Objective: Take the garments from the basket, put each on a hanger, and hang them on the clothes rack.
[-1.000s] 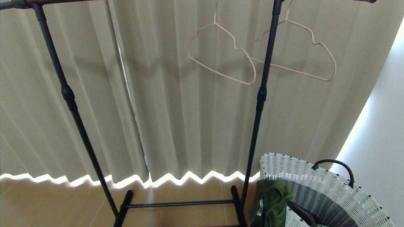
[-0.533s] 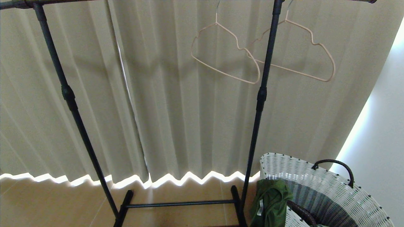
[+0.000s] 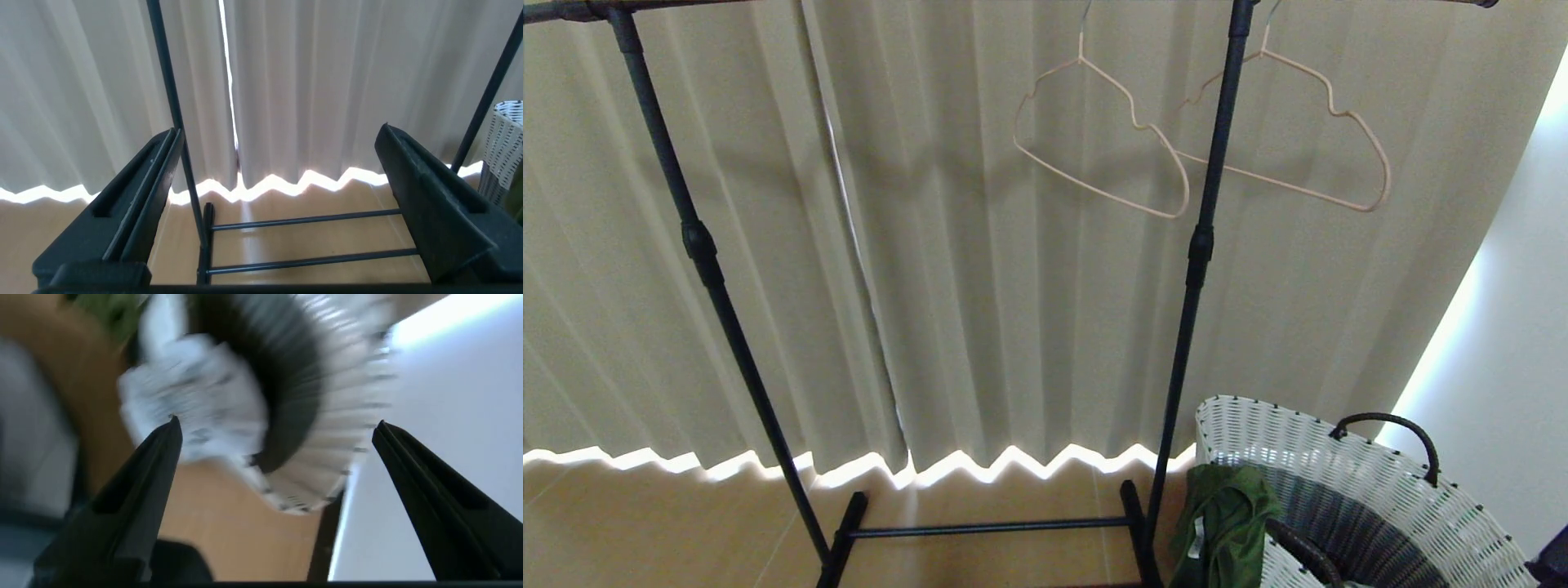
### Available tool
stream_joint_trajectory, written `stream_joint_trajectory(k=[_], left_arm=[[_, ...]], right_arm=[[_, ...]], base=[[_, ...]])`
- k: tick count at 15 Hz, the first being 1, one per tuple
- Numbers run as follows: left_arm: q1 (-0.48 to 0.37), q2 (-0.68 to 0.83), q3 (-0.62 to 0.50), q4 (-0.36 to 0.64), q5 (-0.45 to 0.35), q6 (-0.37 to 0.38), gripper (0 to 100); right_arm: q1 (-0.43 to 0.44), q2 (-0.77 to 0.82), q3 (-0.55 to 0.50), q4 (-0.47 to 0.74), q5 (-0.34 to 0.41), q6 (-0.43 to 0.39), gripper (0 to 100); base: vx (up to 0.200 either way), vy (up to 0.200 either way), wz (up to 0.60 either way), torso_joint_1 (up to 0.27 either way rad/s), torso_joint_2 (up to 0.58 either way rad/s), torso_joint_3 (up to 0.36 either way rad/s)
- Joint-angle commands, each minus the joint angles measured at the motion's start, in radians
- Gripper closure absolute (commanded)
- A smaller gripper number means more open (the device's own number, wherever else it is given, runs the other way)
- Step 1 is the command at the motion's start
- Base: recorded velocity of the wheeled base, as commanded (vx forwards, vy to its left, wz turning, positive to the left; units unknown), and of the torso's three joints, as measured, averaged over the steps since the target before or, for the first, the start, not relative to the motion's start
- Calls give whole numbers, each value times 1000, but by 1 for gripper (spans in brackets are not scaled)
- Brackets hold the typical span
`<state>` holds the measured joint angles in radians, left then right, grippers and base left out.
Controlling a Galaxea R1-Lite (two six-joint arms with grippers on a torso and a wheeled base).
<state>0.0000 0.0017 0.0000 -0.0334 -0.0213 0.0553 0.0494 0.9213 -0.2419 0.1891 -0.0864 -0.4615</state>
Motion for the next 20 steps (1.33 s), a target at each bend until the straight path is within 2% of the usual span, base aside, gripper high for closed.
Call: stream_joint_trajectory(k=[1,4,6,9,14,17,20], left_arm=[[0,0,0,0,0,-2,0],[0,0,0,0,0,0,0],[0,0,0,0,0,-2,0],[0,0,0,0,1,-3,0],[0,0,0,0,3,-3,0],[0,0,0,0,3,-5,0],[0,0,0,0,4,-6,0]], right_arm=[[29,229,16,-5,60,-8,0],[29,337,16,-23,54,-8,0],[29,418,18,-79,50,-8,0],[21,531,16,-174,-15,-6,0],[17,605,9,-224,-55,-6,0],[9,656,18,-286,-110,-5,0],[7,669,15,-292,-113,-5,0]], base=[[0,0,0,0,0,0],[0,0,0,0,0,0],[0,0,0,0,0,0],[0,0,0,0,0,0],[0,0,0,0,0,0],[0,0,0,0,0,0],[0,0,0,0,0,0]])
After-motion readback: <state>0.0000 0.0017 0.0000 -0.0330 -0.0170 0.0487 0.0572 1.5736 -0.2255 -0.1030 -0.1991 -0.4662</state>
